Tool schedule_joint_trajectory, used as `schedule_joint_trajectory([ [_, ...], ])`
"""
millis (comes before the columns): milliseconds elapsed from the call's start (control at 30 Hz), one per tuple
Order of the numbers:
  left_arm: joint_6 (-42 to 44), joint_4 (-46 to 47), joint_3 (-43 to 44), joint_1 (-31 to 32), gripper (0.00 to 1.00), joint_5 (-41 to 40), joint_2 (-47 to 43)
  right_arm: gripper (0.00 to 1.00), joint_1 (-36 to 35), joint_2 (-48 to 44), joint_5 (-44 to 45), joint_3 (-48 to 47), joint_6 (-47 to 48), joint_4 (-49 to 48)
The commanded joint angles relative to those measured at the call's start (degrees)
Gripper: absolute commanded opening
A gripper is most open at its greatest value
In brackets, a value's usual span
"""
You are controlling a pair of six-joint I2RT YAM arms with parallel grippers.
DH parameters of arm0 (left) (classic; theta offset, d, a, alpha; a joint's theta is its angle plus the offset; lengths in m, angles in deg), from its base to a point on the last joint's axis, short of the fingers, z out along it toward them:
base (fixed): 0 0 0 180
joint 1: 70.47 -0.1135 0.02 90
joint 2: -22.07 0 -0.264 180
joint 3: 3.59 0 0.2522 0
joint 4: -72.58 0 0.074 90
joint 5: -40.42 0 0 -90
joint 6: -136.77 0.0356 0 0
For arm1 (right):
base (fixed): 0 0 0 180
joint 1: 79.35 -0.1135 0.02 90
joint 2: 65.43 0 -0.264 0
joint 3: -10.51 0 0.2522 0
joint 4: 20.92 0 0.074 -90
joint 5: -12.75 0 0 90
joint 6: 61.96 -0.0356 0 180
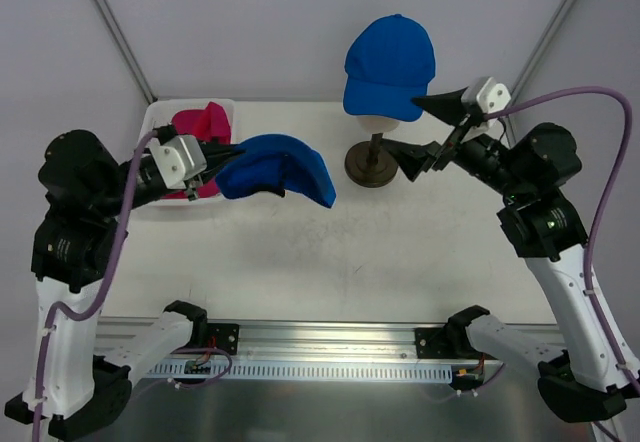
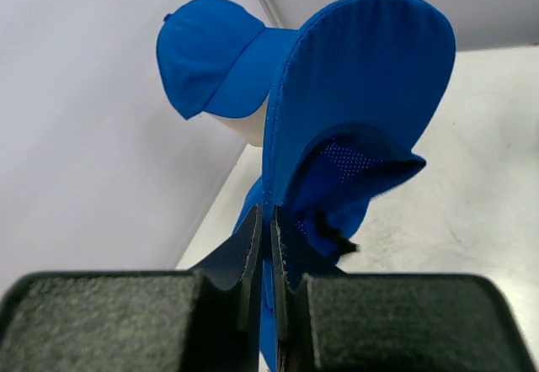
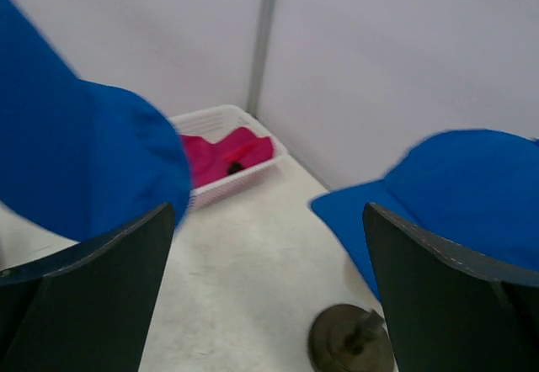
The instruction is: Stack the hats
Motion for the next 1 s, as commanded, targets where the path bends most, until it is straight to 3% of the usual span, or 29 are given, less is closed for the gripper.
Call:
schedule_joint_trajectory([
  [0,10.0,3.6,-4.7,6.6,0.00,-15.2,1.2,1.00,-7.1,-0.4,-0.7,-2.3,-1.4,-3.0],
  [200,12.4,15.2,-12.5,12.4,0.00,-27.2,-2.9,0.99,-16.0,-0.3,2.8,-1.1,1.9,-3.7],
  [500,13.8,19.1,-12.8,15.6,0.00,-26.3,-2.3,1.00,-25.3,5.7,11.6,-3.6,14.3,-4.1],
  [733,9.1,19.2,-10.5,16.3,0.00,-23.9,-2.1,1.00,-27.2,10.3,18.7,-6.9,11.4,-2.9],
  [833,7.0,19.2,-9.0,16.4,0.00,-22.2,-2.0,0.91,-27.5,11.7,20.9,-8.1,10.0,-4.6],
  [867,6.5,19.1,-8.7,16.4,0.00,-21.8,-2.0,0.76,-27.6,12.2,21.1,-8.5,10.1,-4.9],
  [967,4.8,19.1,-7.8,16.5,0.00,-20.8,-1.8,0.54,-27.8,13.6,21.2,-10.0,11.3,-4.9],
])
